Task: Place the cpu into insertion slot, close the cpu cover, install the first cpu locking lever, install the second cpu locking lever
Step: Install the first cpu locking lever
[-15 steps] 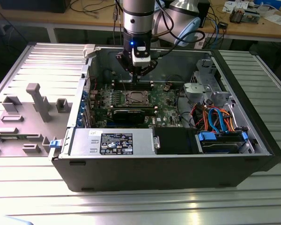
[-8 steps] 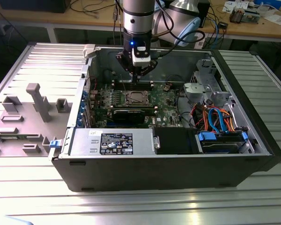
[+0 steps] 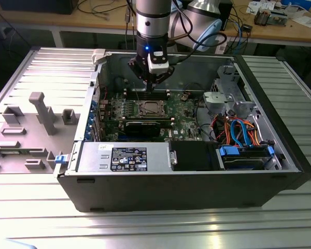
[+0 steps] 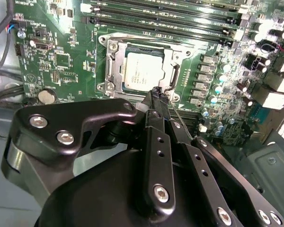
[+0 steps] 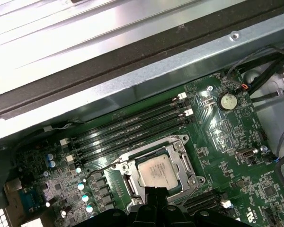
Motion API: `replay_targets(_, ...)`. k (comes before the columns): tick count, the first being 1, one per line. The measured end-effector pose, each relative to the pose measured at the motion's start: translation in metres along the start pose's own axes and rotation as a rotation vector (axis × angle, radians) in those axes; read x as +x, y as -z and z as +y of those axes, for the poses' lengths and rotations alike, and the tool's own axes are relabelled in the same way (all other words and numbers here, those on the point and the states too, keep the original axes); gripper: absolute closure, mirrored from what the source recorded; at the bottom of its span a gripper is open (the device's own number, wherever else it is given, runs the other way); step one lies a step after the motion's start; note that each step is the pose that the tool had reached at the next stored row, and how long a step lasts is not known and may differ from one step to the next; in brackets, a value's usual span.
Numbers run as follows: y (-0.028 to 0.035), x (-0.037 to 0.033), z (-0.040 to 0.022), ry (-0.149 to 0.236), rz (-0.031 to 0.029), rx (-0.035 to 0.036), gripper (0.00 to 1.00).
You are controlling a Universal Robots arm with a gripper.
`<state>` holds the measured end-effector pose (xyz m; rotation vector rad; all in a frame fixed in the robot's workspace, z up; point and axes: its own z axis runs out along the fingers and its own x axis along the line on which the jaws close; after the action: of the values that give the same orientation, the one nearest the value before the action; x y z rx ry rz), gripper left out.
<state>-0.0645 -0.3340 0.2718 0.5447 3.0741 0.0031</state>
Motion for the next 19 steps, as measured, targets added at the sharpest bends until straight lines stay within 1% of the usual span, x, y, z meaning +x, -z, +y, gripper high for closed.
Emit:
replay_targets(1, 0.0002, 0.0001, -0.0001, 0.008, 0.0000, -0.0002, 0.89)
replay_targets(3, 0.0027, 0.0009, -0.0003, 0.010, -0.0001, 0.0000, 0.89)
replay_targets(4, 0.0027, 0.0011, -0.0004, 0.013, -0.0002, -0.0003, 0.89)
replay_targets(7, 0.0026, 0.0013, -0.0005, 0.070, 0.0002, -0.0012, 0.89)
replay_targets(11, 0.0026, 0.0016, -0.0006, 0.110, 0.0004, -0.0020, 0.89)
replay_targets(19, 0.0026, 0.0016, -0.0006, 0.110, 0.0004, -0.0020, 0.89)
